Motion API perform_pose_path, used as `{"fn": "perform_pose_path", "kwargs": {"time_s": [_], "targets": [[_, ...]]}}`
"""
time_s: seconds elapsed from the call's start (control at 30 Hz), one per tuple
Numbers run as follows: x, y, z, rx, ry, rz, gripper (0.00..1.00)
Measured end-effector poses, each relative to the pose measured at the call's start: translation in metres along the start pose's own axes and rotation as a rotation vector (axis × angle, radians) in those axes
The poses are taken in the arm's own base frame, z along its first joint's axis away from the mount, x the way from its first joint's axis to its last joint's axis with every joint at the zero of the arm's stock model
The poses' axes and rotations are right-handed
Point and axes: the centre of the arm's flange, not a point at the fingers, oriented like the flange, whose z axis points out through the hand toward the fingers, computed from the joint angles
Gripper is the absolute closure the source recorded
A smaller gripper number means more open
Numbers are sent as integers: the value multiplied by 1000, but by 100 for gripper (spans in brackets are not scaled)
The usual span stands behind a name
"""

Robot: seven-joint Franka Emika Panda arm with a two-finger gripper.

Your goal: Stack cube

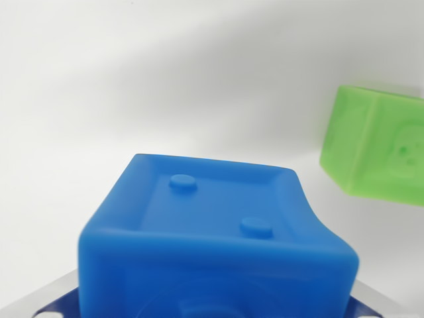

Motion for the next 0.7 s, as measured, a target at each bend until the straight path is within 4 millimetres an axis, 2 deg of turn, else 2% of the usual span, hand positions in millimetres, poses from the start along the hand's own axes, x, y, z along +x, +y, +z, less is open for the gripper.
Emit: {"fn": "perform_pose_path", "kwargs": {"time_s": [0.7], "targets": [[27,19,-25,-1,1,61,100]]}}
